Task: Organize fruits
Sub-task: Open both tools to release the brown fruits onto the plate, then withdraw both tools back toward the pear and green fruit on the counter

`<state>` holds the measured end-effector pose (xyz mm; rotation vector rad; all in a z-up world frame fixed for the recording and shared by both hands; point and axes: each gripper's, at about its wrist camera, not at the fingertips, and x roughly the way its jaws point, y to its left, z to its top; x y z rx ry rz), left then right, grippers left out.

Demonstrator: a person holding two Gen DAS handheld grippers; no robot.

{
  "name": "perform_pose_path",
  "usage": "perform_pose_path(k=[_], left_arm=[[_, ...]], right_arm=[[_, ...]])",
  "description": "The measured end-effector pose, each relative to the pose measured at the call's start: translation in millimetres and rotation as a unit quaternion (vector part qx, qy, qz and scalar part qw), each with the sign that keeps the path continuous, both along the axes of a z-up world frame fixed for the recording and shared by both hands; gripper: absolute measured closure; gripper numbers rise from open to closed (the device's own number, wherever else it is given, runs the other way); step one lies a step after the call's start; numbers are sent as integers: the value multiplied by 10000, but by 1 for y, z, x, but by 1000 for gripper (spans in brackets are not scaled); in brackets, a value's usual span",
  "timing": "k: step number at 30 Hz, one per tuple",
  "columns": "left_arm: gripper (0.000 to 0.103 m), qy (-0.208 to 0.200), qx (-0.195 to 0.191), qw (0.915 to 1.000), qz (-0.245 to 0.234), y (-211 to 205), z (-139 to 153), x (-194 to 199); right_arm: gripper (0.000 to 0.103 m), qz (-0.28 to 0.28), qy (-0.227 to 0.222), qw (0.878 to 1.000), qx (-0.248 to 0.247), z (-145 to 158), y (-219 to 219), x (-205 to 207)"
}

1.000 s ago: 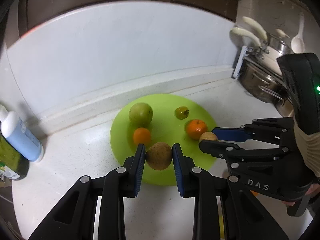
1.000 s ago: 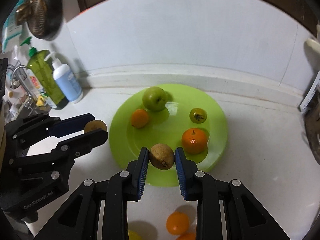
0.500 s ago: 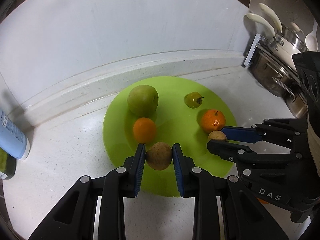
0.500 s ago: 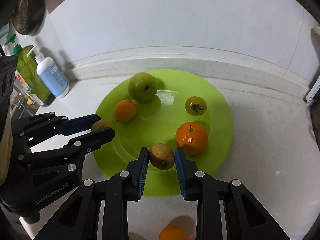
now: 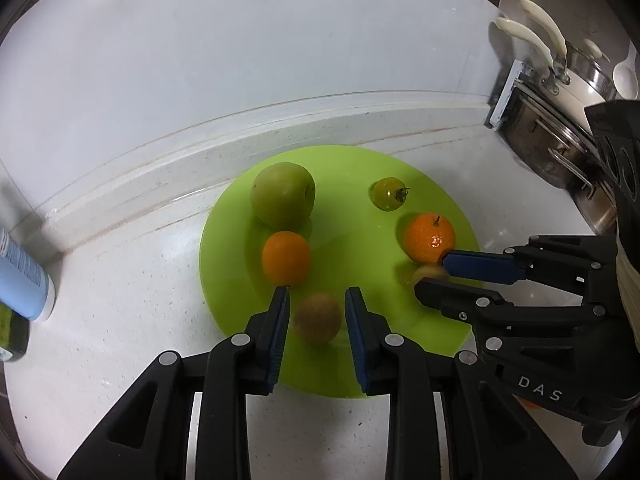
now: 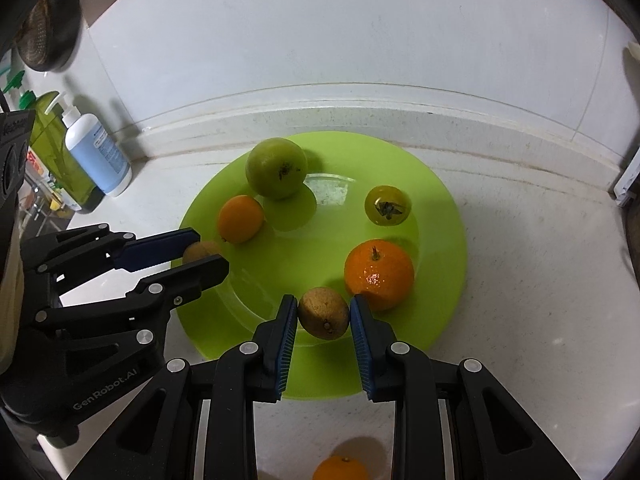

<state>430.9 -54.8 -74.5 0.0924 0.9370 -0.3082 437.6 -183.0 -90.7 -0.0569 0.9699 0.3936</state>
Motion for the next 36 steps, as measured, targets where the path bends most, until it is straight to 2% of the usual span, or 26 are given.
perform_pose_path(k=[2, 4, 6, 8, 9, 10, 17, 24, 31, 36], left_arm=[[72, -46, -3, 10000, 69, 2, 2, -3], [66, -144, -20, 9998, 127, 5, 6, -9], [60, -319, 16, 9992, 227, 7, 14, -18], [45, -508, 26, 9982, 325, 9, 22, -30], [40, -600, 49, 9975, 369, 10, 26, -36], [39, -673, 78, 9969, 397, 10, 29, -40], [13, -1198, 231, 9902, 676, 11, 58, -75], [6, -1694, 311, 9815, 839, 7, 82, -112], [6, -1689, 7, 9837, 618, 3, 95, -138], [6, -1808, 10, 9830, 335, -4, 102, -159]], right_arm=[[72, -5, 20, 10000, 4, 0, 0, -2], [61, -15, -60, 10000, -34, 4, -1, -7], [60, -93, -243, 9996, -131, 9, -4, -14], [58, -184, -480, 9984, -227, 18, -9, -24], [53, -251, -571, 9977, -253, 22, -12, -28], [46, -337, -735, 9963, -274, 28, -15, -35], [27, -860, -1415, 9854, -406, 58, -33, -74], [18, -1249, -1870, 9734, -434, 79, -49, -112], [16, -1466, -2176, 9643, -349, 96, -62, -147], [16, -1585, -2211, 9620, -248, 101, -70, -173]])
